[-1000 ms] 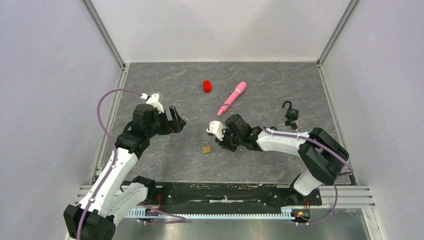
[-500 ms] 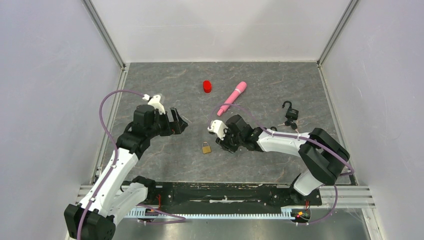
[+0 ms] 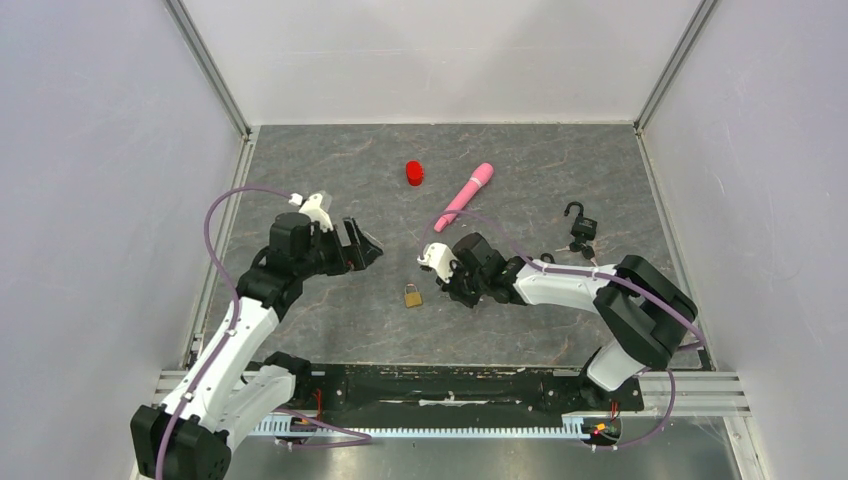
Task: Unlock with the key
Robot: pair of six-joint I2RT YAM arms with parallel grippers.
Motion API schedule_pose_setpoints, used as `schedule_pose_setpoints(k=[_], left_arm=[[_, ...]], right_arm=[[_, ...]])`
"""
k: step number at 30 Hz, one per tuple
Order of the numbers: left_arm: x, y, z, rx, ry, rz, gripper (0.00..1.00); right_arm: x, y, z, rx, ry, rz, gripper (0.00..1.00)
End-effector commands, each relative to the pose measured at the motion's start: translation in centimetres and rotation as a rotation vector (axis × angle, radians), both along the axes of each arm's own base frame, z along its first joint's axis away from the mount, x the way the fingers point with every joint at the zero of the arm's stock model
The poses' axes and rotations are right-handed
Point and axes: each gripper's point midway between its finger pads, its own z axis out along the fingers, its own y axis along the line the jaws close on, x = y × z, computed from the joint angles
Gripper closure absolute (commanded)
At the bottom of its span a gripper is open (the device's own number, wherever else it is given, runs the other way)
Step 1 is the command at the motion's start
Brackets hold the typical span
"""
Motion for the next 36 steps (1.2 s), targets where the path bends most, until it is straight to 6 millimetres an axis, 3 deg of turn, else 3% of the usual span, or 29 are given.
schedule_pose_setpoints(k=[1,5,15,20,26,31,36], left_arm=[[-0.1,-1.7,1.0,-0.111,-0.009,-0.027,0.05],[-0.4,-2.5,0.9,-0.164,0.008,-0.036,0.06],[-0.9,-5.1,1.3,-0.345,0.029,-0.037,0.06],[-1.2,-6.7,1.9,-0.405,0.024,-0.058,0.07],[-1.4,-8.1,2.1,-0.476,0.062,-0.064,0.07],[-1.3,-9.2,2.0,-0.563,0.111,-0.023,0.08],[-1.0,-9.2,1.8,-0.551,0.106,-0.001,0.09]], right_arm=[[0.3,0.7,0.7,0.048,-0.012,-0.017,1.0],[0.7,1.5,2.5,0.125,-0.034,-0.04,1.0],[0.9,3.8,10.3,0.497,-0.118,-0.11,1.0],[0.6,4.1,13.7,0.66,-0.125,-0.16,1.0],[1.3,3.8,17.0,0.738,-0.181,-0.199,1.0],[1.0,4.2,18.1,0.77,-0.198,-0.16,1.0],[2.2,3.8,15.6,0.687,-0.203,-0.208,1.0]])
